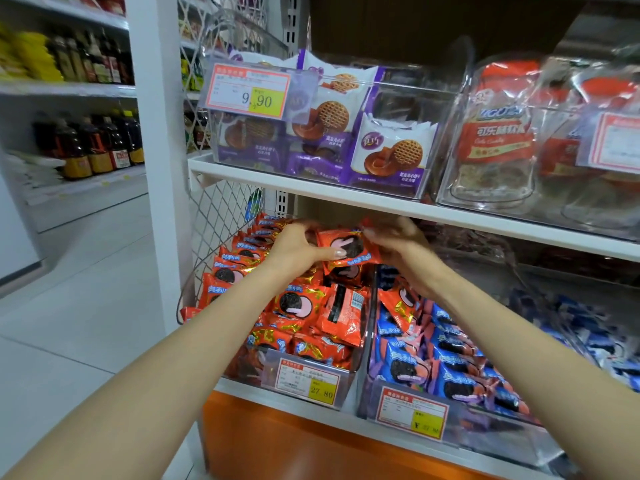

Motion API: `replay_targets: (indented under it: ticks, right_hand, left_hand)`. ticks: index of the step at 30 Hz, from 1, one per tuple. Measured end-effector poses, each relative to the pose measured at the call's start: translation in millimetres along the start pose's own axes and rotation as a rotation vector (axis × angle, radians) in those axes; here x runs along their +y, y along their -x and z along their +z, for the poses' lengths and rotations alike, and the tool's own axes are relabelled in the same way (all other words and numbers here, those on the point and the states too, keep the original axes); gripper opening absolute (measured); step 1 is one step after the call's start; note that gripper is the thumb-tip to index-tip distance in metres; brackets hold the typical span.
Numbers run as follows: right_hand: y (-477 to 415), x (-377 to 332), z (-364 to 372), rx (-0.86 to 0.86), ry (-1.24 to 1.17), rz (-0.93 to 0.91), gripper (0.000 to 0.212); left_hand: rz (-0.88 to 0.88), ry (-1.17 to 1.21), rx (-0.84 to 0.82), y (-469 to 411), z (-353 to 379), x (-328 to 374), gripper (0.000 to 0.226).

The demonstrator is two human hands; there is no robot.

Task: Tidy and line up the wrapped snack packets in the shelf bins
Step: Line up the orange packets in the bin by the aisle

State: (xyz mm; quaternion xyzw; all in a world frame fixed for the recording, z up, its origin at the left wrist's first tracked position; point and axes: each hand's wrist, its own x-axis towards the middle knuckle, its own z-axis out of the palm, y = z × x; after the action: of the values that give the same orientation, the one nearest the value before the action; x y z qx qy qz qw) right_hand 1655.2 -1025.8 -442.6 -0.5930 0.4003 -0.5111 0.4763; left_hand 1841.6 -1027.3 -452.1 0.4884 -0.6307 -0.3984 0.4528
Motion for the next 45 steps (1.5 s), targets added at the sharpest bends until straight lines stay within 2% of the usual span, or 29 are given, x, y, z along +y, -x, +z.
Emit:
replay_targets:
  ticks: [3,6,8,11,13,17,24,26,28,29,30,32,35,39,42,44,45]
  right_hand:
    - [-1,3,0,-0.046,0.166,0.066,0.037]
    - [-6,2,-10,0.125,0.187,0.077,0.028]
    - [-9,0,-18,0.214,0.224,0.088,0.025]
    - [-7,4,-24,0.203,0.214,0.104,0.025]
    - [-6,8,-25,0.201,0.232,0.108,0.028]
    - [-8,11,-23,0.260,0.249,0.077,0.034]
    - [-11,11,-21,0.281,0.284,0.068,0.030]
    - [-12,11,-16,0.251,0.325,0.052,0.029]
    - [-13,11,-7,0.216,0.358,0.033,0.037]
    - [-15,12,-3,0.204,0.404,0.021,0.041]
    - [-16,12,1,0.185,0.506,0.011,0.043]
    - [-17,12,8,0.118,0.780,0.002,0.044]
    - [-16,14,12,0.078,0.874,-0.019,0.047]
    - [-14,10,9,0.127,0.836,-0.041,0.045]
    - [-12,1,3,0.187,0.673,-0.026,0.044]
    - [-10,-5,-1,0.224,0.604,-0.042,0.043]
    - [-9,-6,-2,0.231,0.593,-0.052,0.041]
  left_hand:
    - [0.061,-0.076,-0.023,0,2,2,0.061]
    - [0.115,-0.339,-0.100,5,3,6,0.064]
    - [0.161,-0.629,-0.255,14,4,10,0.067]
    - [0.139,-0.973,-0.523,25,8,12,0.081]
    - [0.167,-1.084,-0.573,28,12,9,0.087]
    - [0.228,-0.987,-0.488,26,12,6,0.079]
    - [0.106,-0.365,-0.312,20,-19,18,0.073]
    - [0.060,-0.215,-0.221,18,-28,18,0.062]
    - [0.047,-0.149,-0.122,17,-37,13,0.044]
    - [0.045,-0.141,-0.067,16,-41,8,0.042]
    - [0.046,-0.186,-0.011,14,-45,2,0.048]
    - [0.065,-0.461,0.088,13,-49,-6,0.070]
    - [0.105,-0.771,0.164,13,-46,-14,0.077]
    - [0.102,-0.946,0.018,11,-39,-24,0.068]
    - [0.251,-1.030,-0.003,13,-28,-11,0.071]
    - [0.346,-1.083,-0.223,16,-13,3,0.073]
    - [0.337,-1.134,-0.349,18,-5,7,0.074]
